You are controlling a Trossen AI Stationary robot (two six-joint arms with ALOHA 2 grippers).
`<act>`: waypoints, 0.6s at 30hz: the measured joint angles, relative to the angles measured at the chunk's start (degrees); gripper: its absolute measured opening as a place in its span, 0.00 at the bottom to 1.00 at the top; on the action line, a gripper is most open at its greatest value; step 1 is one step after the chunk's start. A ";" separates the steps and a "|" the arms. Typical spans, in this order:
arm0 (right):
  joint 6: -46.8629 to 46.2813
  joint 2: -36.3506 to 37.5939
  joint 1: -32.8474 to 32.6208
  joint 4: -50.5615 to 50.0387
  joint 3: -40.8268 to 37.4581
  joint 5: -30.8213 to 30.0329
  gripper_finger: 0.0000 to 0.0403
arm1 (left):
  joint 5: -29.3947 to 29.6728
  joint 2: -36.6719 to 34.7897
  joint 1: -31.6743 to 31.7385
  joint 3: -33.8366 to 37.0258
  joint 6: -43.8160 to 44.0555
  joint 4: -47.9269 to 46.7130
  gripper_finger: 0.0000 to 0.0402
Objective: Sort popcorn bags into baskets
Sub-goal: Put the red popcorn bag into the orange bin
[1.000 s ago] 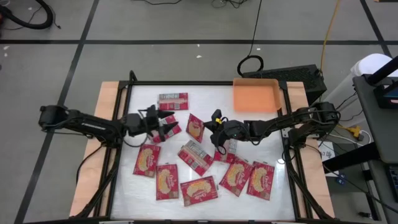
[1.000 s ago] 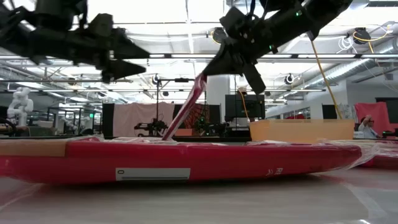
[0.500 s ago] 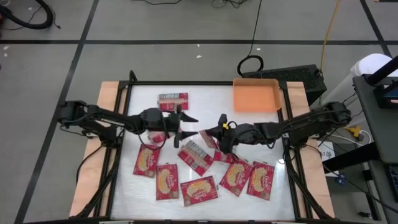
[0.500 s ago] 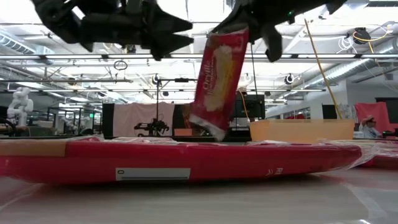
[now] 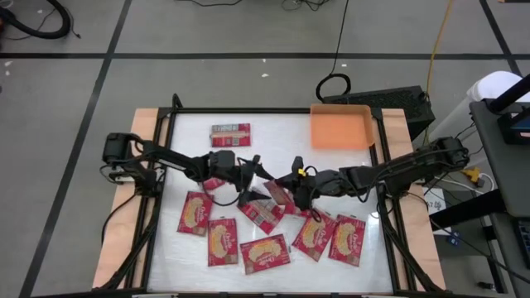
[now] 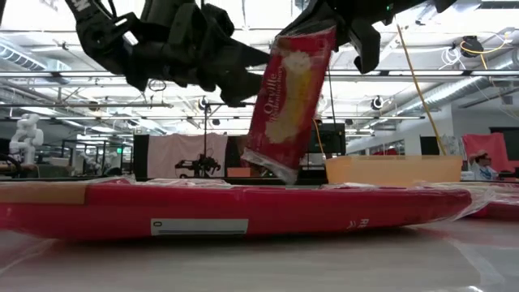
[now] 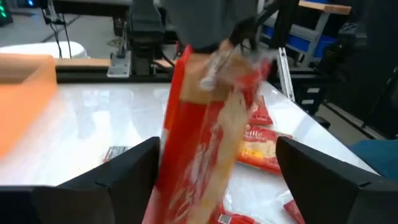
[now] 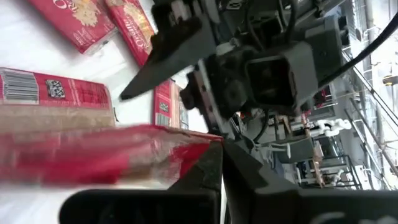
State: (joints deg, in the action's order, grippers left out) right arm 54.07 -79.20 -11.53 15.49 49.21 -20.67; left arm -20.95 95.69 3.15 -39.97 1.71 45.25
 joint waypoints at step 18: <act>-20.17 1.24 -0.80 -1.29 0.02 -15.43 0.10 | 2.16 -4.38 2.73 -2.45 -0.91 -12.31 0.08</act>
State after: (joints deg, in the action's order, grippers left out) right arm 33.90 -77.96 -12.32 14.20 49.23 -36.10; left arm -18.79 91.31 5.88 -42.41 0.80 32.95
